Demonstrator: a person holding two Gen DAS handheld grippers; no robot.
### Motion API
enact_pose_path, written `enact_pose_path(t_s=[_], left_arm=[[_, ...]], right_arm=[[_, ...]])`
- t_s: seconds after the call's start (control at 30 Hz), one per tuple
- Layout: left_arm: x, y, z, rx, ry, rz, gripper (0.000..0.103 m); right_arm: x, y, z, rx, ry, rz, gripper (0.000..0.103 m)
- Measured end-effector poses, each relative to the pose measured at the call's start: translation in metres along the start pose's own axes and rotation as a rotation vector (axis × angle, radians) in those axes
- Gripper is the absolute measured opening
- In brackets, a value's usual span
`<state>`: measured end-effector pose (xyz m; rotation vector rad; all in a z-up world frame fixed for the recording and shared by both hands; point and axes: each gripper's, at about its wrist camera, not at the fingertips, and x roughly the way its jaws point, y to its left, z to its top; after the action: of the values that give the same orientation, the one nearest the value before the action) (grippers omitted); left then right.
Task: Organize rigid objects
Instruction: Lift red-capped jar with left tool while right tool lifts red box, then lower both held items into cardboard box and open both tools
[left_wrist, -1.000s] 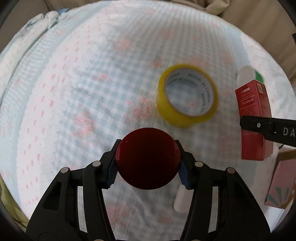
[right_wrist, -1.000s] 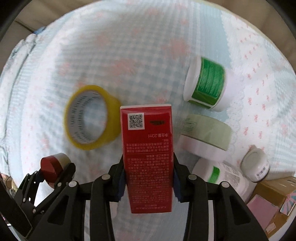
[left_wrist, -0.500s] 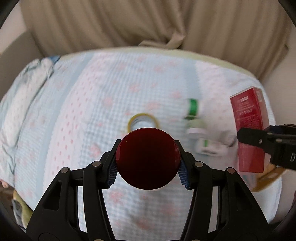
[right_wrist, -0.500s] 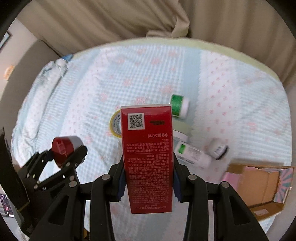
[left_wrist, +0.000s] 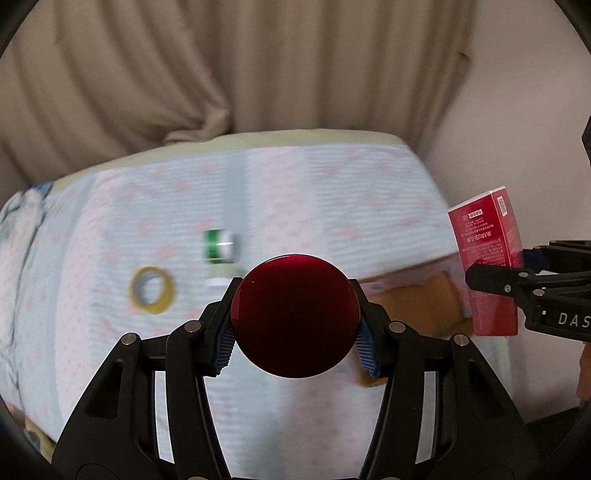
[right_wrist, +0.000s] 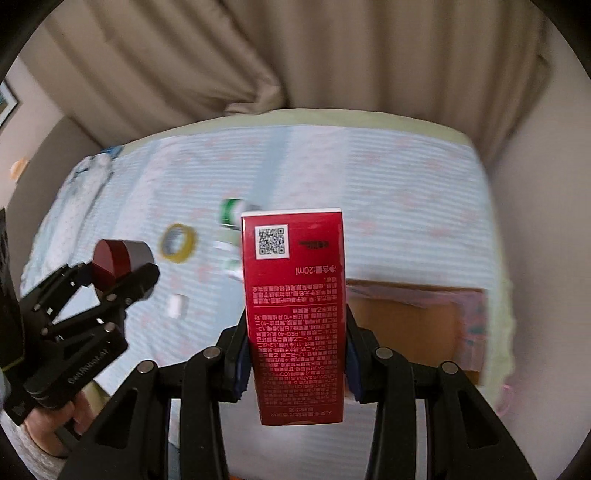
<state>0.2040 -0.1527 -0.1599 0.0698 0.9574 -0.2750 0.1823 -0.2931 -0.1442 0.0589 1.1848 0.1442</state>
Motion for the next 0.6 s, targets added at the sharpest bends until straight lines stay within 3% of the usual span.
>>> enact_pose_path(t_s=[0.3,0.6], left_arm=[[0.055,-0.145,0.016,0.144,0.076,-0.122,0.05],[0.161,-0.205,0.007,0.2,0.248,-0.142,0.05]], right_arm=[[0.0,-0.138,-0.03,0.129,0.044,-0.096,0.038],[0.076,-0.222,-0.041,0.216,0.167,-0.091,0.038]])
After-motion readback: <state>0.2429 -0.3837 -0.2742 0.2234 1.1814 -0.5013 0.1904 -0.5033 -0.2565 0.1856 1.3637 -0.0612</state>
